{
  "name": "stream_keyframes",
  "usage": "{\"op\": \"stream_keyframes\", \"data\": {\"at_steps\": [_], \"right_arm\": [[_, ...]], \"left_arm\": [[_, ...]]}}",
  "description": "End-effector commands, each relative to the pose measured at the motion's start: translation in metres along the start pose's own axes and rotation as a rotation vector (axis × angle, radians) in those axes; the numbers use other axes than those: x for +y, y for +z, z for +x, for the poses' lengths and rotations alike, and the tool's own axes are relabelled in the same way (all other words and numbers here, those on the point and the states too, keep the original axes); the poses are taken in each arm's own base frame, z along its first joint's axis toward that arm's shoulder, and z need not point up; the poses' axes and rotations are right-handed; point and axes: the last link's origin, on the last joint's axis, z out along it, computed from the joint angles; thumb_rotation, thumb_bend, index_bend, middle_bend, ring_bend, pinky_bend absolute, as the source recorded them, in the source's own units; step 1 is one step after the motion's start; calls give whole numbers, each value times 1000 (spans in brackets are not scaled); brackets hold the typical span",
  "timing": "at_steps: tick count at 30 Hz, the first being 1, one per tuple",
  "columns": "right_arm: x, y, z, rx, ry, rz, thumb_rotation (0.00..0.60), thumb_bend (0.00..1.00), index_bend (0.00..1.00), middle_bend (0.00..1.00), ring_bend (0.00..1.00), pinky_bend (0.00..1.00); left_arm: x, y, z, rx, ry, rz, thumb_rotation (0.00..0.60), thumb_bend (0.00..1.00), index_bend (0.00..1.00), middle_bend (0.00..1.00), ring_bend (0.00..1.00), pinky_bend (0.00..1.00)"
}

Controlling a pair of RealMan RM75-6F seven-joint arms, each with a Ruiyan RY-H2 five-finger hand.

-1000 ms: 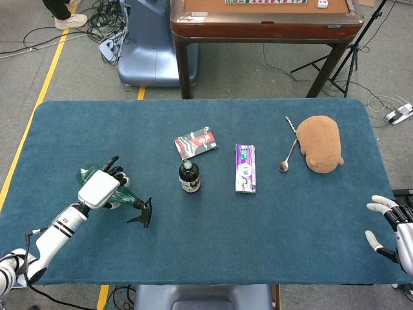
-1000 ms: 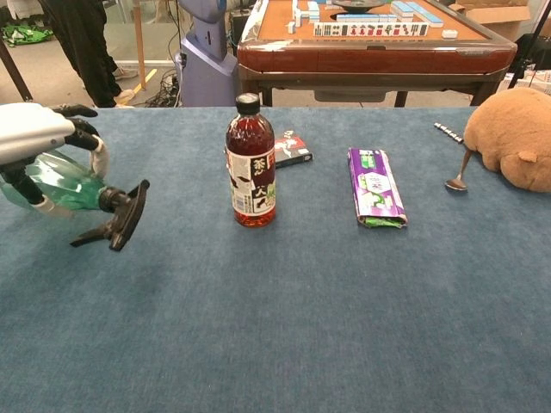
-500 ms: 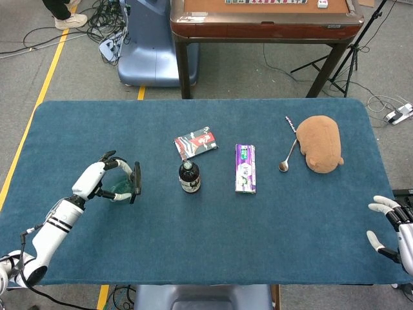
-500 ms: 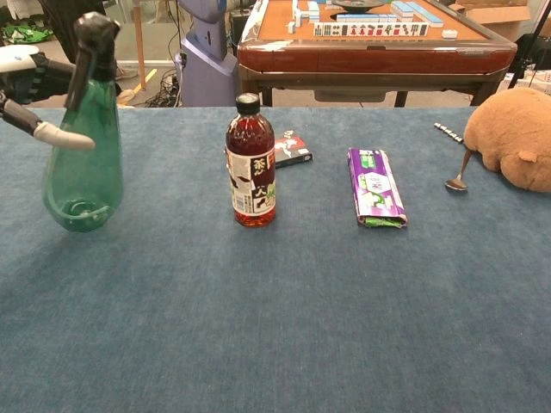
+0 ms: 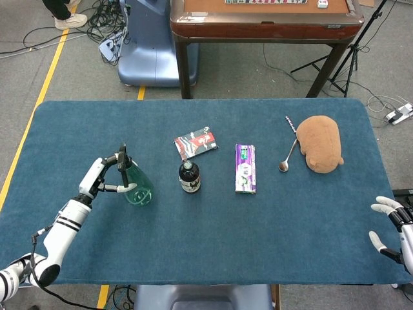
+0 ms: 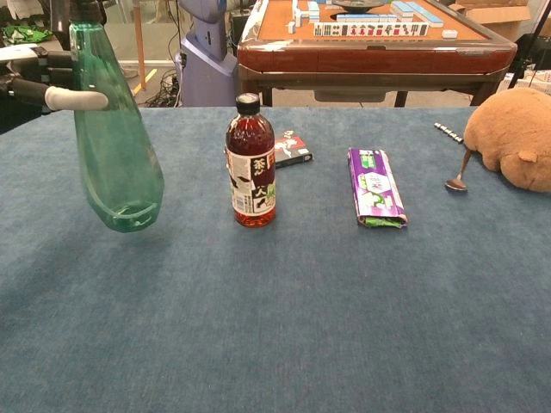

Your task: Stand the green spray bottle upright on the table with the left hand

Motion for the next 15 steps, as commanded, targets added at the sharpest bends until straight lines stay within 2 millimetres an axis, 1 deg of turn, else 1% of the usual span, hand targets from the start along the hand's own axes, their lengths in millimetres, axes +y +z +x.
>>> {"op": "stream_keyframes", "data": {"at_steps": [1, 8, 11, 13, 15], "right_arm": [[0, 0, 0, -1, 0, -1, 600, 269, 318, 244, 184, 295], [1, 0, 0, -3, -1, -5, 600, 270, 318, 244, 184, 295], [1, 0, -1, -4, -1, -5, 600, 269, 318, 245, 184, 295], [1, 1, -1, -5, -1, -5, 600, 269, 318, 244, 184, 295], [1, 1, -1, -5, -1, -6, 600, 269, 318, 244, 184, 295]], "left_arm": [[-8, 2, -5, 29, 13, -7, 600, 215, 504, 491, 230, 0], [-24, 6, -15, 71, 75, -13, 600, 215, 487, 477, 224, 0], [-31, 7, -16, 71, 129, -17, 600, 214, 469, 455, 200, 0], [-34, 6, -17, 68, 136, -12, 600, 214, 459, 442, 193, 0], [-37, 5, -18, 49, 148, -2, 600, 214, 422, 397, 171, 0]]}}
